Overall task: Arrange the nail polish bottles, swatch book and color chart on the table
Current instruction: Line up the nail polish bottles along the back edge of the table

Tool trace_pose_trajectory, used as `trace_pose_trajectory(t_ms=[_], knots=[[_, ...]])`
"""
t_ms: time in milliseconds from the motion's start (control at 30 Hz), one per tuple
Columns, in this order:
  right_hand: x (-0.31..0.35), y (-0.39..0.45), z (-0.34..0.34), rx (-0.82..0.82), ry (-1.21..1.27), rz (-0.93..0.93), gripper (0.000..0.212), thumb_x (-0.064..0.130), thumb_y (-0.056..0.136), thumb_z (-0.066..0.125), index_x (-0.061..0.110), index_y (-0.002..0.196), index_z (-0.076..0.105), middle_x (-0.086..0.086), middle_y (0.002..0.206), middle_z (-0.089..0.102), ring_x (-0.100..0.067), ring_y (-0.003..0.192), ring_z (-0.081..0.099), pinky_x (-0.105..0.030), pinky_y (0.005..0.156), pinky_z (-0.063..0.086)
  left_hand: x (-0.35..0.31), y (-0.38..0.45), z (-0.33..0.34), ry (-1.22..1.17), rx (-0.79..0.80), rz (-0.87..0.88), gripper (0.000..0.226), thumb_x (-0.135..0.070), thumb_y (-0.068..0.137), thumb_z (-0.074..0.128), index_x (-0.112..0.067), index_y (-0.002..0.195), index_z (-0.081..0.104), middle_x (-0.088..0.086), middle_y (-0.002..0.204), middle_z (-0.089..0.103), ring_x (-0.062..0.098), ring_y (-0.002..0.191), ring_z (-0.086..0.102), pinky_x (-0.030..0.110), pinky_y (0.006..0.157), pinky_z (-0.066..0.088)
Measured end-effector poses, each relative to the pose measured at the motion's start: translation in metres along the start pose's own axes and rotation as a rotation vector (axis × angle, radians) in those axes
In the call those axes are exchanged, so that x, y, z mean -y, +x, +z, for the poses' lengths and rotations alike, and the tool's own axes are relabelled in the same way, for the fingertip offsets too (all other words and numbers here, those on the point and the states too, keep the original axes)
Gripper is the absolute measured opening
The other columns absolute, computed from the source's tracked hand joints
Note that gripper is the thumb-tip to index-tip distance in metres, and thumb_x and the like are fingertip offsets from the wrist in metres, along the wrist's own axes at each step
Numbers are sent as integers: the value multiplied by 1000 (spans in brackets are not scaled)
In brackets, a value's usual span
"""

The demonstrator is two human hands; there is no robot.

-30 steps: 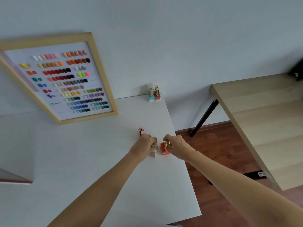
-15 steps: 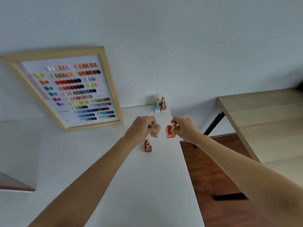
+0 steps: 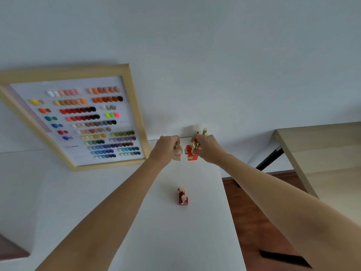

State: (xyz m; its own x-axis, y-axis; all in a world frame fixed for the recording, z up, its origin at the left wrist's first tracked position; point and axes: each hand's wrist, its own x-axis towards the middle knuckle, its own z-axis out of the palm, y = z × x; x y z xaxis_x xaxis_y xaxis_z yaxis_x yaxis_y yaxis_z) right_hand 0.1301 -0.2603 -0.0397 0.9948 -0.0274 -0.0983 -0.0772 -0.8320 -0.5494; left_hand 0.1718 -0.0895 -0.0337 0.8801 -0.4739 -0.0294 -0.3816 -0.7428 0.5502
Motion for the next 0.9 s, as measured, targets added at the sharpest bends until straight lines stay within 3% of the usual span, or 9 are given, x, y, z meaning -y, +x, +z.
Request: trace_pose_trajectory(t_ms=[133,300,367,467,633,800,900], knots=[[-5,27,13,41,-35,21,33,17,81,68,12,112,59,-13,102,63,-28,91,59,-41,81,51,15,21,13,-21,11,-54,16,-11,77,74,-6,87,63,13,84,68,28,78,60,30,65,44],[-16,57,32,49,-100,50,34,22,81,65,19,113,56,-13,106,56,-30,101,48,-30,84,37,31,42,27,-64,-3,-79,14,-7,76,73,-5,83,62,8,77,67,23,70,58,28,63,41],[-19,66,36,24,-122,36,34,23,80,65,19,112,56,-13,104,53,-28,98,44,-29,82,31,35,49,32,-94,1,-86,12,-5,76,72,-3,82,61,12,80,69,26,73,62,32,65,47],[-23,76,39,-19,-158,-2,29,21,79,65,16,107,57,-13,100,52,-22,89,35,-30,84,30,39,58,37,-118,-15,-89,11,-4,77,70,-3,81,61,12,80,66,25,71,59,32,63,43],[-30,85,38,1,-218,-59,27,21,81,62,14,106,56,-10,94,61,-25,104,43,-33,90,29,38,68,43,-134,-68,-85,13,-7,78,70,-4,87,62,12,80,63,24,72,55,30,63,38],[-35,82,36,-19,-210,-95,39,24,80,66,18,117,55,-4,104,66,-24,110,41,-31,91,24,38,68,51,-215,-110,-42,33,-6,76,71,-9,108,65,12,95,66,27,88,63,30,74,47],[-36,75,33,-74,-150,-129,56,25,76,71,19,127,50,1,121,61,-24,119,38,-32,97,23,44,61,56,-209,-159,-35,63,-13,66,81,-12,122,53,11,111,59,26,97,62,29,81,50]])
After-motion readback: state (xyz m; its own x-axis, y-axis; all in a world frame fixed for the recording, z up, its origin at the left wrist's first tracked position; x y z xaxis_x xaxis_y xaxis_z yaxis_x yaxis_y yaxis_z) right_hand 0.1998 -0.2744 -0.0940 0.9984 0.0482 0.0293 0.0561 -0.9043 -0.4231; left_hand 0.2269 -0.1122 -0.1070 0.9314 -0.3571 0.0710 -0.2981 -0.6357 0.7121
